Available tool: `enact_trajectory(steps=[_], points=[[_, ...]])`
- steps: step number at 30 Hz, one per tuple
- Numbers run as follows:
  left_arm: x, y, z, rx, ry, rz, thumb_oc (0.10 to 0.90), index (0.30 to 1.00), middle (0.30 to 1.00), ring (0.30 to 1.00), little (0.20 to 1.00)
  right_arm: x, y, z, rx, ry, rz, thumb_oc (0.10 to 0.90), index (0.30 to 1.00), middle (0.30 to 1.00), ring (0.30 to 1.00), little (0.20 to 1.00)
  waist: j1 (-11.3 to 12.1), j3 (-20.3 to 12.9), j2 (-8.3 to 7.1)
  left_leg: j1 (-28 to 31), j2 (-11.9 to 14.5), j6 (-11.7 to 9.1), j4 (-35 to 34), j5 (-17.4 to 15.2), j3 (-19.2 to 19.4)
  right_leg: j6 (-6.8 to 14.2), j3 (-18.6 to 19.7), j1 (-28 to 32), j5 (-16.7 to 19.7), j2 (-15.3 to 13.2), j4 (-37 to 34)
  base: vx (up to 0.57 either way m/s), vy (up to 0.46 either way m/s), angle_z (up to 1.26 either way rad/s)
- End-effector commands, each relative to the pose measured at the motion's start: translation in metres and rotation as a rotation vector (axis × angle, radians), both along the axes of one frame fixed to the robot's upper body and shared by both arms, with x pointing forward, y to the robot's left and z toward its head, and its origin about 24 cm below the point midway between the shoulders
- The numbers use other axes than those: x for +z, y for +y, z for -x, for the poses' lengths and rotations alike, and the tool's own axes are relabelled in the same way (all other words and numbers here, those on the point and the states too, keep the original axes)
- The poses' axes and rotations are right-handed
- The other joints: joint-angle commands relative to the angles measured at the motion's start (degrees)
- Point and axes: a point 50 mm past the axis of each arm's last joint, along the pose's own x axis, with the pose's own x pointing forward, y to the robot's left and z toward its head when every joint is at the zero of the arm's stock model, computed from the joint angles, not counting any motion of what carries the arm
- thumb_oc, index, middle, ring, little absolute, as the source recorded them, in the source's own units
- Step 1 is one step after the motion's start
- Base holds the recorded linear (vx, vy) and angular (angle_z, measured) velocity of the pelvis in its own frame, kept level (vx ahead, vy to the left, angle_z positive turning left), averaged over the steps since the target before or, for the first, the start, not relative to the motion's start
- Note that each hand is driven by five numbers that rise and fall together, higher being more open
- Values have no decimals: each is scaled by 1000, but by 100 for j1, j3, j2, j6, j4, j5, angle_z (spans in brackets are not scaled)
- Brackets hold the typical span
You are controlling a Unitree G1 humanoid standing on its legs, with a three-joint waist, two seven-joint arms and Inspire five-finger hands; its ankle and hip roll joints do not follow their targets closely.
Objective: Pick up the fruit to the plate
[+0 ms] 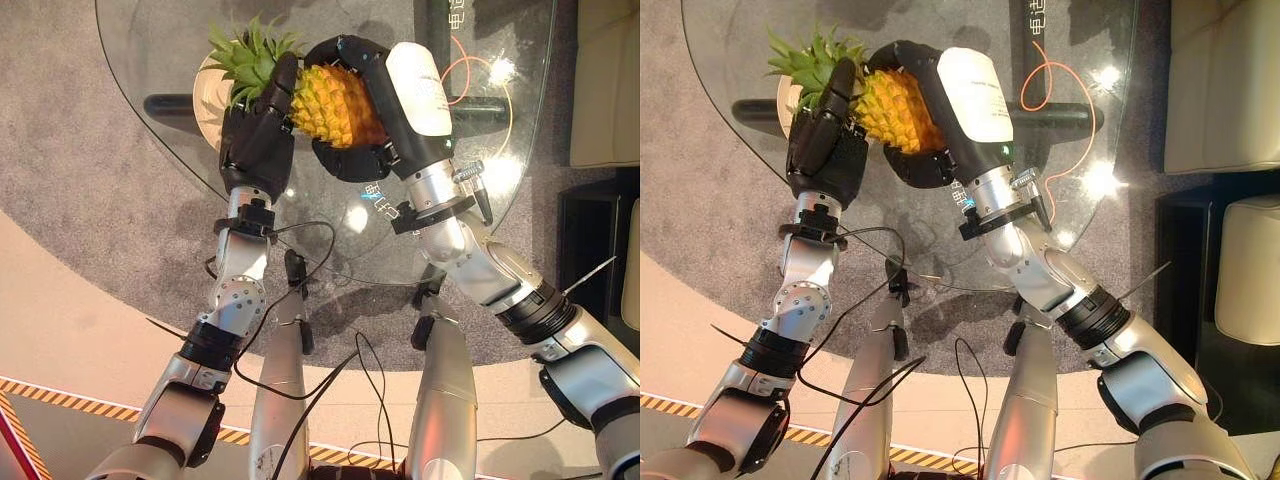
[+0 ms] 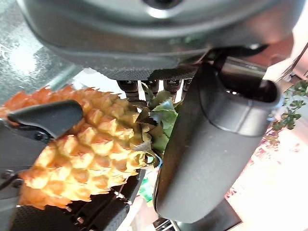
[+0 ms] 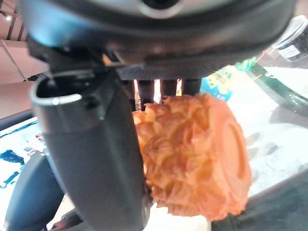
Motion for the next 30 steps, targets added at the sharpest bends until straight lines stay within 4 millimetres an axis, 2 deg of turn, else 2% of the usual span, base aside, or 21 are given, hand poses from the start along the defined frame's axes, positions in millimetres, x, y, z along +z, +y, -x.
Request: enact_trajectory(steps=[1, 25, 26, 27, 28, 29, 30], points=[[73, -3, 31, -33, -398, 52, 100, 300, 300, 300, 200, 54, 46, 62, 359, -342, 37, 100, 300, 300, 300, 200, 134, -148, -170, -227, -5, -96, 468, -272, -243, 250, -205, 458, 476, -93, -864, 0, 0, 0], [77, 9, 34, 94, -428, 80, 100, 300, 300, 300, 200, 59, 34, 56, 294, -352, -91, 100, 300, 300, 300, 200, 99, -148, -182, -212, 9, -112, 464, -285, -217, 247, -177, 447, 466, -65, -869, 0, 0, 0], [77, 9, 35, 98, -430, 78, 100, 300, 300, 300, 200, 60, 34, 57, 295, -354, -98, 380, 540, 540, 540, 480, 96, -148, -179, -207, 12, -114, 459, -283, -215, 248, -173, 450, 467, -66, -871, 0, 0, 0], [78, 8, 35, 102, -431, 76, 100, 300, 300, 300, 200, 60, 34, 57, 296, -355, -103, 449, 599, 599, 599, 549, 93, -148, -178, -202, 14, -115, 451, -280, -210, 248, -171, 454, 469, -68, -878, 0, 0, 0], [78, 8, 35, 106, -432, 76, 100, 300, 300, 300, 200, 60, 33, 57, 295, -356, -110, 720, 832, 832, 832, 820, 90, -148, -176, -202, 15, -116, 453, -281, -207, 249, -169, 454, 469, -71, -879, 0, 0, 0], [78, 8, 35, 106, -432, 76, 100, 300, 300, 300, 200, 60, 33, 57, 295, -356, -111, 800, 900, 900, 900, 900, 91, -148, -176, -201, 15, -116, 453, -281, -206, 249, -168, 455, 469, -71, -878, 0, 0, 0], [78, 9, 36, 110, -432, 79, 100, 300, 300, 300, 200, 60, 32, 58, 296, -358, -121, 800, 900, 900, 900, 900, 86, -148, -171, -197, 14, -115, 448, -282, -204, 250, -163, 455, 467, -72, -879, 0, 0, 0]])
